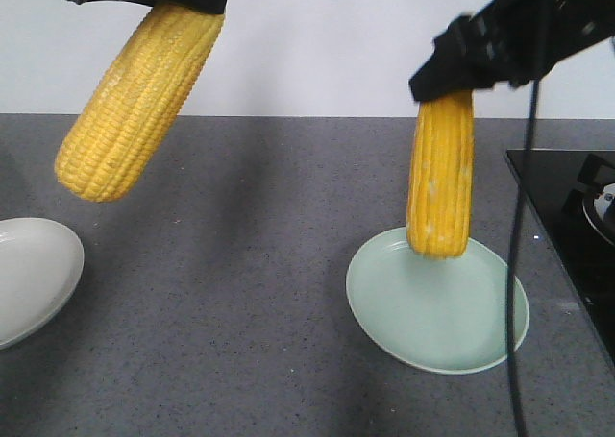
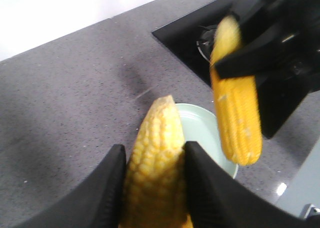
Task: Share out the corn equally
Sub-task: 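Lower the cob onto the green plate with the right gripper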
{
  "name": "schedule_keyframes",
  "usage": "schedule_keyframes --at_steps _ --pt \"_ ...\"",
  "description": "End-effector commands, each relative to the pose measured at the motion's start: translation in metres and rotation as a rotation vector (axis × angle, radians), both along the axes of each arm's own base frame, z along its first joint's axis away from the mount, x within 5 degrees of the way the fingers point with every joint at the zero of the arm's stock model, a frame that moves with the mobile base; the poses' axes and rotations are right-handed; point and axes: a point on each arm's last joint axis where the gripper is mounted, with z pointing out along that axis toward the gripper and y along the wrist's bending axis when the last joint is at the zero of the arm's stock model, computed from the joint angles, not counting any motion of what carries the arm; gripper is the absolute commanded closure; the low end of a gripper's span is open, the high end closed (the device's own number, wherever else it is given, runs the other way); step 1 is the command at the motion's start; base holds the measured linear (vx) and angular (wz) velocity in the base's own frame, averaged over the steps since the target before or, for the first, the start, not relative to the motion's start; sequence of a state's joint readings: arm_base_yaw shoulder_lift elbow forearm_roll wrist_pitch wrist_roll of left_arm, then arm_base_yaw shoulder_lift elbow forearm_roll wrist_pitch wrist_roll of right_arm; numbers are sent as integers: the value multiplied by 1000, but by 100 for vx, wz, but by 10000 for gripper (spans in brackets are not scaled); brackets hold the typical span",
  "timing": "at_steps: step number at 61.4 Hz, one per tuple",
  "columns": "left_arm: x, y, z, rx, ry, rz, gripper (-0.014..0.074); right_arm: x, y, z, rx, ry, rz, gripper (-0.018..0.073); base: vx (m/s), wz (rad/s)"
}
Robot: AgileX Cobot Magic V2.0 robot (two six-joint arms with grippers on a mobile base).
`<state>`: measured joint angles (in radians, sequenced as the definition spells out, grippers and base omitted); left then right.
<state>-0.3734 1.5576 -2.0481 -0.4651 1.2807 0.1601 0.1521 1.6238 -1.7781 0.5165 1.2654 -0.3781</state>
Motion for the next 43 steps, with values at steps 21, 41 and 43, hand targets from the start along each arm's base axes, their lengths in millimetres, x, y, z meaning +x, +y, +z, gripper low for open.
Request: schedule_keyframes --at_steps 21,41,43 --pt "-10 12 16 23 -95 65 603 19 3 -72 -57 189 90 561 0 0" --pt "-6 16 14 74 -115 105 603 29 0 -91 -128 236 90 519 0 0" --pt "-6 17 14 84 -119 112 603 29 0 -92 -131 241 86 506 0 0"
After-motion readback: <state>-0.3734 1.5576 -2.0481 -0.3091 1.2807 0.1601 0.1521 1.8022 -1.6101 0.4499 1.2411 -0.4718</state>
